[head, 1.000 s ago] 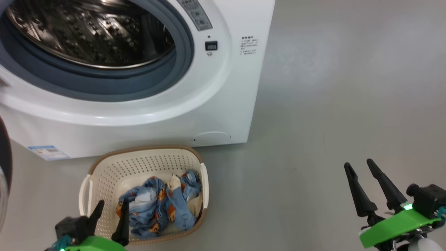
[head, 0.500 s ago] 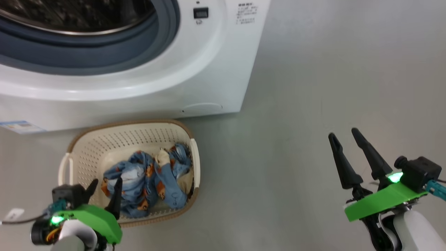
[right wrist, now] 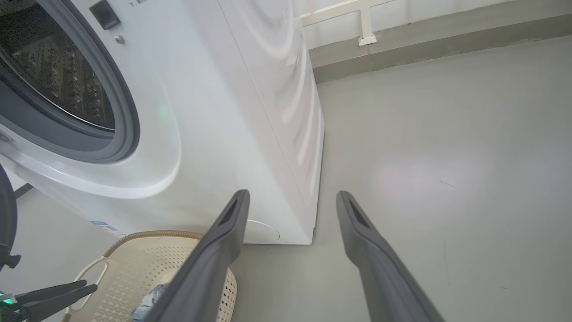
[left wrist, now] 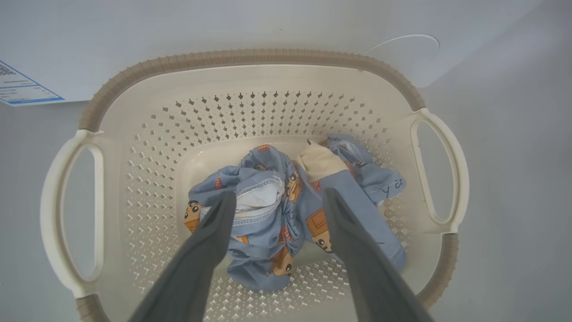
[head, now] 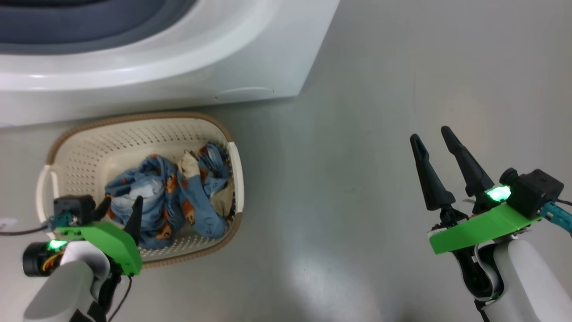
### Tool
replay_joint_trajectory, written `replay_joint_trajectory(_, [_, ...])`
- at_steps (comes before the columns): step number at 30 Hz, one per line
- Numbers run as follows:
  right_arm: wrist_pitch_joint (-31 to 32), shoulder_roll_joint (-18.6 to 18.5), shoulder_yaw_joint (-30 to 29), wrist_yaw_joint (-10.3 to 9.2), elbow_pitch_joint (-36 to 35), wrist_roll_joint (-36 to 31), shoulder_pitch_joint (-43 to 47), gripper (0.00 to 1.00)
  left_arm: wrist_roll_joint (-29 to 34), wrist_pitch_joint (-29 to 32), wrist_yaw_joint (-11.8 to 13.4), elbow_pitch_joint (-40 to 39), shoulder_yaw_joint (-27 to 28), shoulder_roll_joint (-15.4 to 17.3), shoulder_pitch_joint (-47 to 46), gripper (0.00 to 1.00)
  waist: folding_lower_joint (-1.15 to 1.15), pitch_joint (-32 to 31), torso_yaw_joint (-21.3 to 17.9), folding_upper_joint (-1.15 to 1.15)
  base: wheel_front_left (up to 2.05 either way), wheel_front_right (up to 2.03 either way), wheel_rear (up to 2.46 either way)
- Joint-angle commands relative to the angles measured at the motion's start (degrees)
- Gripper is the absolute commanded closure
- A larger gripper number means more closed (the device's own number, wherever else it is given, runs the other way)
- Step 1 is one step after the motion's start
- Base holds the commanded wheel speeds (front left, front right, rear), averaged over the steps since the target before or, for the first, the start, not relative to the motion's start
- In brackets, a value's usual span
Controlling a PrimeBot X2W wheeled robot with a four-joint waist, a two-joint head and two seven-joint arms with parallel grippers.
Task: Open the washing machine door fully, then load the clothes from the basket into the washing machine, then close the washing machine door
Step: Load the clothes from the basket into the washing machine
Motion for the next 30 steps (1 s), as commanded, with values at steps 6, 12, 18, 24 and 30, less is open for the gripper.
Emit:
replay_joint_trajectory(6, [-0.7,0.9,1.8,0.09,-2.0,-1.0,-0.7,0.00,-2.1,-0.4,-0.1,3.4,-2.2,3.2,-3.6,0.00,0.00,5.5,-1.8,0.00,0.00,0.00,0.00])
replay_joint_trajectory(12, [-0.7,2.0,2.0,0.09,-2.3,-1.3,-1.9,0.00,-3.9,0.6,-0.1,6.6,-5.7,4.3,-7.3,0.00,0.00,9.0,-2.7,0.00,0.00,0.00,0.00])
replay_joint_trajectory(18, [-0.7,2.7,2.1,0.09,-2.8,-1.5,-3.2,0.00,-5.2,1.5,-0.1,9.0,-8.3,5.5,-10.1,0.00,0.00,11.5,-3.5,0.00,0.00,0.00,0.00])
replay_joint_trajectory(24, [-0.7,2.8,2.2,0.09,-3.3,-1.8,-3.9,0.00,-6.2,2.7,-0.1,10.4,-10.4,6.1,-12.3,0.00,0.00,13.4,-3.5,0.00,0.00,0.00,0.00])
replay_joint_trajectory(30, [-0.7,2.6,2.8,0.09,-3.7,-2.1,-5.0,0.00,-6.8,4.1,-0.1,11.2,-12.6,6.8,-14.3,0.00,0.00,15.3,-3.4,0.00,0.00,0.00,0.00])
